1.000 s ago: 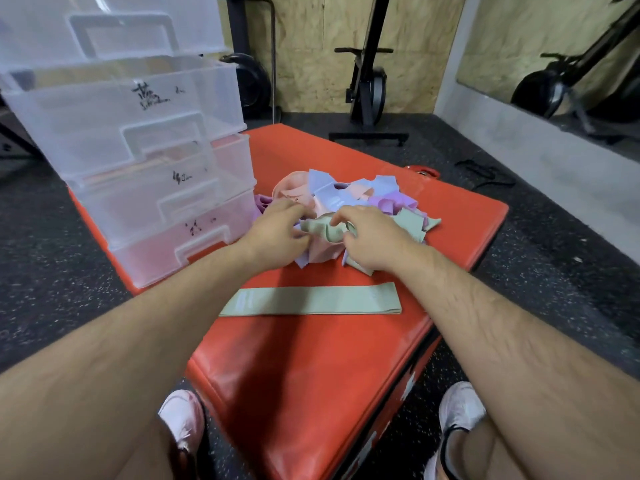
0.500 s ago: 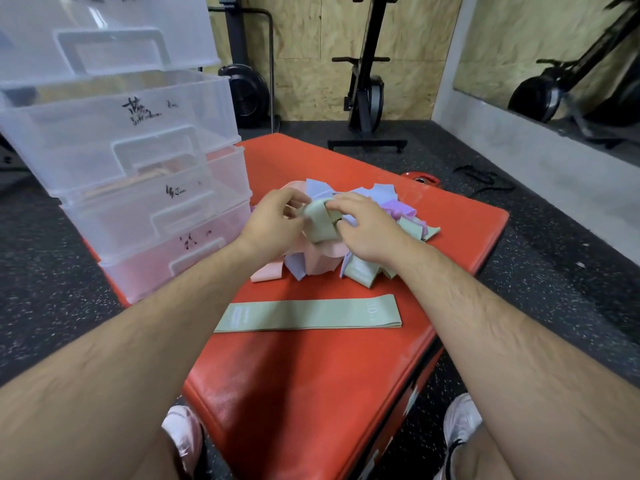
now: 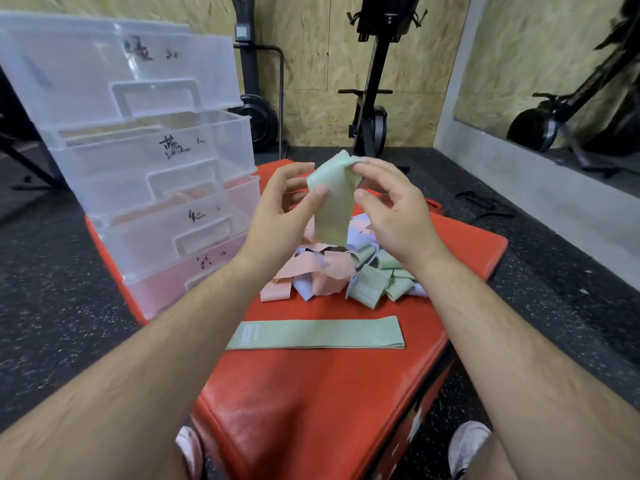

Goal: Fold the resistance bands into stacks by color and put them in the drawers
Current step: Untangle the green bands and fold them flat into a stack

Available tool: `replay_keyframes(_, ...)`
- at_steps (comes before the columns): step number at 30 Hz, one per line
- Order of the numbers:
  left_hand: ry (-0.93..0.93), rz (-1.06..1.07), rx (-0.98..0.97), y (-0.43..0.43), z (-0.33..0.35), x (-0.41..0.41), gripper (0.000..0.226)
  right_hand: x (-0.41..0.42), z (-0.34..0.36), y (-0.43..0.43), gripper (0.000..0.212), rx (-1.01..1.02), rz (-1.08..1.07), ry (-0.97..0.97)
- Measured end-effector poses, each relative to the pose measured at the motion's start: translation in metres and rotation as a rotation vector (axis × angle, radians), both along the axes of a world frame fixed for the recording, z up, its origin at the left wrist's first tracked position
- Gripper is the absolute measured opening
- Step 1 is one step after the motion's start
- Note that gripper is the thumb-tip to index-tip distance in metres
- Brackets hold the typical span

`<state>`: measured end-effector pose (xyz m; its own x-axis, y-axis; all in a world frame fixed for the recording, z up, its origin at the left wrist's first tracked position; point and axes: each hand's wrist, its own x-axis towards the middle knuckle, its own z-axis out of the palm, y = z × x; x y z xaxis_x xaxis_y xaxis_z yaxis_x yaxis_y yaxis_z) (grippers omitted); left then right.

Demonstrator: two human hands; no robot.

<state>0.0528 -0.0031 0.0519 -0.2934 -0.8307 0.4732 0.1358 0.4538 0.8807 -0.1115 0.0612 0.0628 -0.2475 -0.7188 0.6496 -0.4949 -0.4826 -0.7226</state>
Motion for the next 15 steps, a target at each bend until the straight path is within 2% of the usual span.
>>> replay_keyframes(6,0.042,-0.020,0.219,0.005,-0.001,0.004,0.026,0.004,-0.003,0.013,0.031,0.029,-0.001,-0.013)
replay_keyframes(11,0.180,-0.104,0.382,0.010,0.001,0.005,0.023,0.006,-0.008,0.019,0.026,0.094,0.000,0.056)
replay_keyframes(15,0.241,-0.093,0.438,0.005,-0.001,0.008,0.015,0.009,-0.010,0.020,0.018,0.147,0.009,0.032)
